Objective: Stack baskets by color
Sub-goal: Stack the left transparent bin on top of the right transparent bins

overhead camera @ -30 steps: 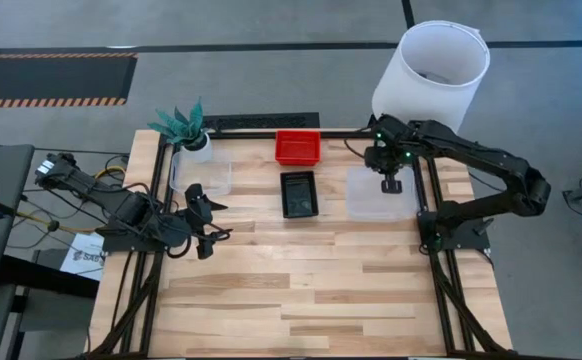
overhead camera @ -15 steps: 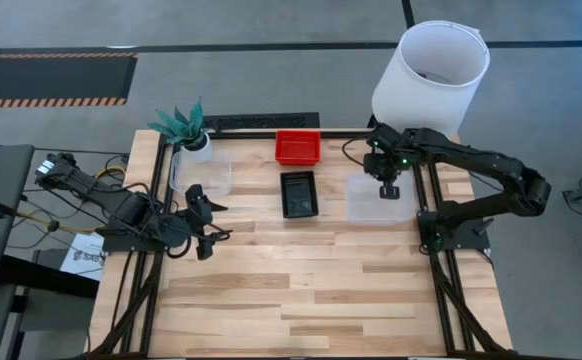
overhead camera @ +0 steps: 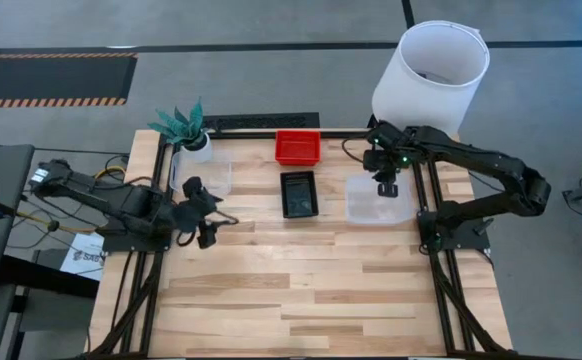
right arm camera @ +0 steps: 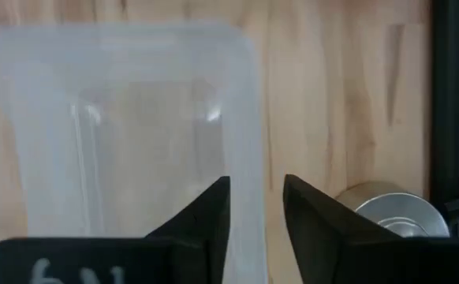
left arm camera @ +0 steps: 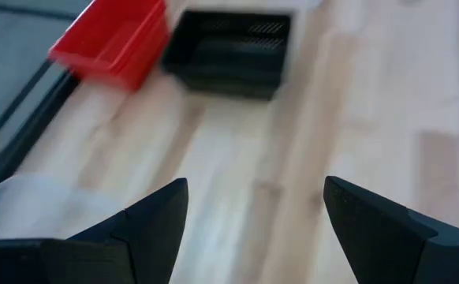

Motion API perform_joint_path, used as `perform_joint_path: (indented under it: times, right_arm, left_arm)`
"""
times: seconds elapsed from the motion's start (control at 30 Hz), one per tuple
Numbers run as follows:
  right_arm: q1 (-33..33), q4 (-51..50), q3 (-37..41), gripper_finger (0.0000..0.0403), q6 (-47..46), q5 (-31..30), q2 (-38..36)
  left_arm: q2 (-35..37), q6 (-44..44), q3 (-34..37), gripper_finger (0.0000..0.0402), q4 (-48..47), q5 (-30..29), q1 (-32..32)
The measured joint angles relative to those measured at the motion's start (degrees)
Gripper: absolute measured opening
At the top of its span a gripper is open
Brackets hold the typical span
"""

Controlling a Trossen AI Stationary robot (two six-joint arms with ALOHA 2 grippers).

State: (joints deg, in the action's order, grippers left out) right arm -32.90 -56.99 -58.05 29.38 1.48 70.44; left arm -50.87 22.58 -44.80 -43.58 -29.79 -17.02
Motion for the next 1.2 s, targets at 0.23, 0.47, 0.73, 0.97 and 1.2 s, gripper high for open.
perform_joint_path:
  times: [0.23, 0.47, 0.73, 0.97, 1.2]
  right_arm:
    - [2.8, -4.4, -6.6, 0.0177, -4.8, -0.1, 0.0]
    - [10.2, -4.1, -9.7, 0.0188, -19.7, 1.9, 0.0]
    - [20.2, -4.3, -9.7, 0.0174, -22.4, 2.1, 0.0]
    - [25.3, -4.3, -9.7, 0.0162, -22.4, 2.1, 0.0]
    - [28.0, -4.1, -9.7, 0.0159, -24.7, 1.9, 0.0]
  left_arm:
    - [-4.1, -8.8, 0.0, 0.0283, -2.1, 3.9, 12.0]
    - [-11.7, -19.2, 0.0, 0.0283, -1.7, 3.8, 21.0]
    - [-20.6, -27.1, 0.0, 0.0283, 2.4, 6.8, 31.6]
    - [-25.2, -28.4, 0.0, 0.0283, 4.1, 10.0, 38.3]
    - [-30.0, -28.1, 0.0, 0.0283, 4.1, 15.2, 39.3]
